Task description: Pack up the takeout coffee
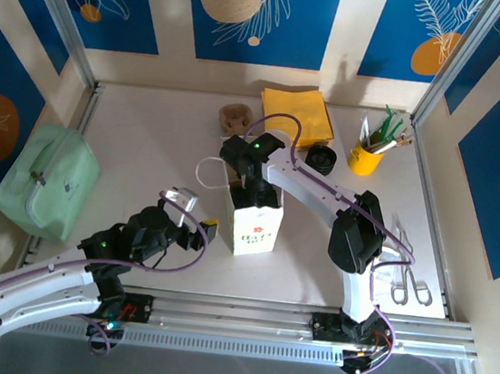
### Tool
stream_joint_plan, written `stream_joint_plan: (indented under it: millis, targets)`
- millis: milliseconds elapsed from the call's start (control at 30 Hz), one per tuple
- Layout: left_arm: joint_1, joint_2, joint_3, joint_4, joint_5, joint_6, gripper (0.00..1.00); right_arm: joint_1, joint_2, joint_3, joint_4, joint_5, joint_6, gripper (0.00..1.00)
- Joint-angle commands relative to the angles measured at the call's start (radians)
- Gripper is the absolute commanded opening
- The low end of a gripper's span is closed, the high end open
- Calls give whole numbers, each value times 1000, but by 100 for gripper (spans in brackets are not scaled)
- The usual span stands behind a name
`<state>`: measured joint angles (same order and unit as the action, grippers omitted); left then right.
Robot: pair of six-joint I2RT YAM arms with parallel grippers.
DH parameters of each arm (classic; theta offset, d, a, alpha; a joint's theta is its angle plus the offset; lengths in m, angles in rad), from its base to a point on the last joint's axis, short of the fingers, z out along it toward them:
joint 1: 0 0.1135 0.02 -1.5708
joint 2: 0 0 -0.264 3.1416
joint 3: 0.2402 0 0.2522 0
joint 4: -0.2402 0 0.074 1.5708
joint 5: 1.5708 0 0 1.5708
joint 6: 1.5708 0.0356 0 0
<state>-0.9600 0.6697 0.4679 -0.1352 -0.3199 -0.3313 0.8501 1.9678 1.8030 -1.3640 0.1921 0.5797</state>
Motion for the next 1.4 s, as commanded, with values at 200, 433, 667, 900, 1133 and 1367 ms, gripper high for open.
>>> stream_joint_plan:
  millis: [200, 433, 667, 900, 1133, 1367]
  targets:
    - [-7, -11, -5, 22, -16, 7, 94, 1, 67, -47, 43, -60, -8, 62]
    - [-6, -9, -2, 25, -19, 9, 94, 1, 71, -51, 46, -62, -11, 62]
    - [-6, 1, 5, 29, -15, 15, 94, -1, 73, -41, 42, -60, -11, 62]
    - [-6, 5, 8, 31, -15, 18, 94, 1, 77, -35, 42, -60, -13, 62]
    - [-6, 14, 8, 37, -15, 18, 94, 1, 76, -29, 40, -58, -14, 62]
    - [-6, 19, 3, 40, -14, 13, 94, 1, 75, -42, 48, -59, -11, 62]
